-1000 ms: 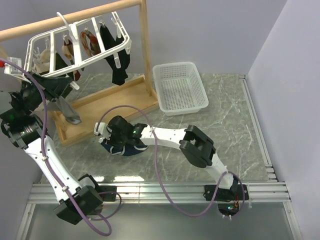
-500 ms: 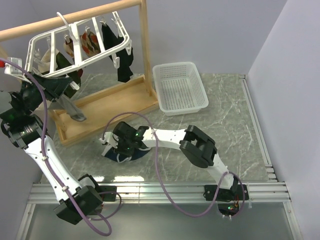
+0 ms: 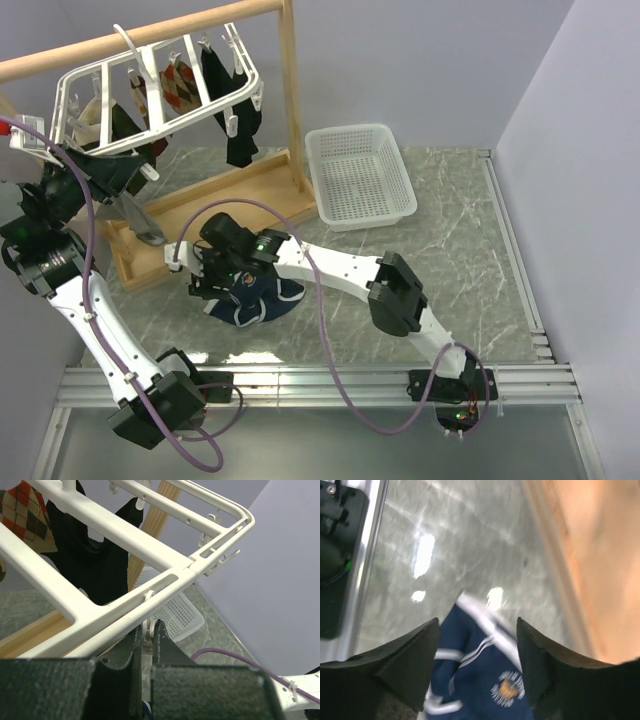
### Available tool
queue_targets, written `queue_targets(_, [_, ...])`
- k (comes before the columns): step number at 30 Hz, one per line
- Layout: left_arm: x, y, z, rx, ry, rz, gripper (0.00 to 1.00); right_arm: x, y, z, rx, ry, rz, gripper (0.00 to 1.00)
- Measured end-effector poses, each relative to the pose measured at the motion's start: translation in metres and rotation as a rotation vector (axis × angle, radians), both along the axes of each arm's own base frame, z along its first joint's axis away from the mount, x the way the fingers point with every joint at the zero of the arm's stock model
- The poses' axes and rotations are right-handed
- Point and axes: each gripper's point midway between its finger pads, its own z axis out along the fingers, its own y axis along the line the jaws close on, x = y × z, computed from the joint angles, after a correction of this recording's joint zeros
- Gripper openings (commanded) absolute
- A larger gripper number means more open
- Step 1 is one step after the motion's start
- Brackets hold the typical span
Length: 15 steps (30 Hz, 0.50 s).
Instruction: Clip the underwear to the hanger
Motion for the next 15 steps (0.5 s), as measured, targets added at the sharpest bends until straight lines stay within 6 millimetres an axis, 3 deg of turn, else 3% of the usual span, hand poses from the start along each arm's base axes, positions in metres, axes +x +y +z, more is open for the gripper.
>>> queue_targets(2, [0.000,0.000,0.000,0.000,0.001,0.000,0.00,0.005,0.012,-0.001,0.012,-0.024,0.026,0.73])
queue_targets(4, [0.000,0.000,0.001,0.003,-0.001,0.000,0.00,0.007,0.017,-0.014,-0.004,-0.037,0.049,0.74])
queue_targets(10, [0.000,0.000,0.001,0.009,-0.006,0.001,0.00,0.000,-0.001,-0.078,-0.155,-0.017,0.123,0.75])
queue_targets(15, [-0.001,0.000,0.001,0.010,-0.006,0.001,0.00,-0.003,-0.011,-0.102,-0.212,-0.020,0.156,0.75])
